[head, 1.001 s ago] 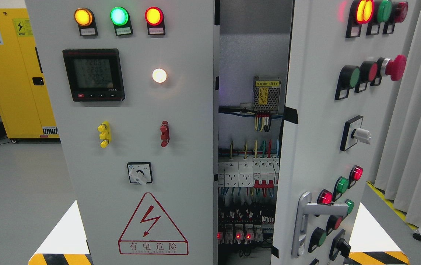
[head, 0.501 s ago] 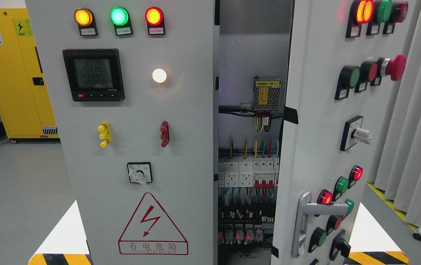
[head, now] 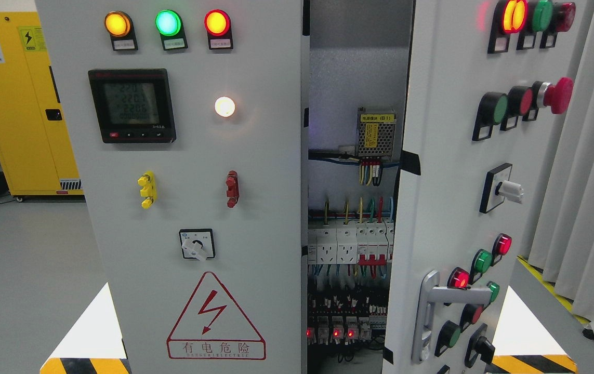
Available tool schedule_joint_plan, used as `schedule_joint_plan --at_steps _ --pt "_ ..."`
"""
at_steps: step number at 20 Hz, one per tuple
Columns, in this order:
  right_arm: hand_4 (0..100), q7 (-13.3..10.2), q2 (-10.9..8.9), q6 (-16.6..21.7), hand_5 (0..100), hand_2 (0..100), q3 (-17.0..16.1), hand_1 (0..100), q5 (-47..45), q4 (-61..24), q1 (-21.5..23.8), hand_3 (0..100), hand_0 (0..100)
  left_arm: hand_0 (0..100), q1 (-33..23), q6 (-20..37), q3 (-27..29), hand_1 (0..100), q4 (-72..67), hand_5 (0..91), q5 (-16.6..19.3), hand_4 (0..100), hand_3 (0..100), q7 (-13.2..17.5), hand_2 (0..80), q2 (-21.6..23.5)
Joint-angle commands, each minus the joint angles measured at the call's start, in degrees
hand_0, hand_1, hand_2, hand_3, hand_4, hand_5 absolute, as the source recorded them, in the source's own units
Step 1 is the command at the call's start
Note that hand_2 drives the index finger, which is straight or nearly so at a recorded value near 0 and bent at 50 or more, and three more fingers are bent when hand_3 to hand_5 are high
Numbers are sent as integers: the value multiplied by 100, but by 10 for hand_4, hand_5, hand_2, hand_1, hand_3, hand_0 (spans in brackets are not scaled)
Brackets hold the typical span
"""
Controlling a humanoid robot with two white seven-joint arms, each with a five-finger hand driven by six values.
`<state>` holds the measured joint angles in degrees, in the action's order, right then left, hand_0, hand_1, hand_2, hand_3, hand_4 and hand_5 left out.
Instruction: Open door with both hands
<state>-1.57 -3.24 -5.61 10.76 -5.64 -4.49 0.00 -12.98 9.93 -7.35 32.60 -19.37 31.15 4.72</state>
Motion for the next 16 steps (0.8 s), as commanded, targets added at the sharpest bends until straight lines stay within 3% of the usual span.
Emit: schedule_joint_plan --at_steps 1,4,8,12,16 --pt "0 -10 -10 -2 0 40 -4 500 1 0 -61 0 0 120 -511 18 313 556 3592 0 -31 0 0 716 0 933" --pt "0 -10 7 -2 0 40 5 500 1 0 -61 0 0 120 -670 44 296 556 4682 0 -119 0 0 917 0 1337" --pt "0 -10 8 -2 0 40 5 500 1 0 -61 0 0 120 -662 62 296 556 5510 0 -557 0 0 1726 0 1820" --pt "0 -10 7 -2 0 40 -4 500 1 0 -61 0 0 120 -635 18 234 556 6248 0 -1111 0 0 1754 0 2594" --pt "0 -10 7 -2 0 40 5 500 1 0 -61 0 0 120 -574 -9 216 556 6847 0 -1525 0 0 1754 0 3016"
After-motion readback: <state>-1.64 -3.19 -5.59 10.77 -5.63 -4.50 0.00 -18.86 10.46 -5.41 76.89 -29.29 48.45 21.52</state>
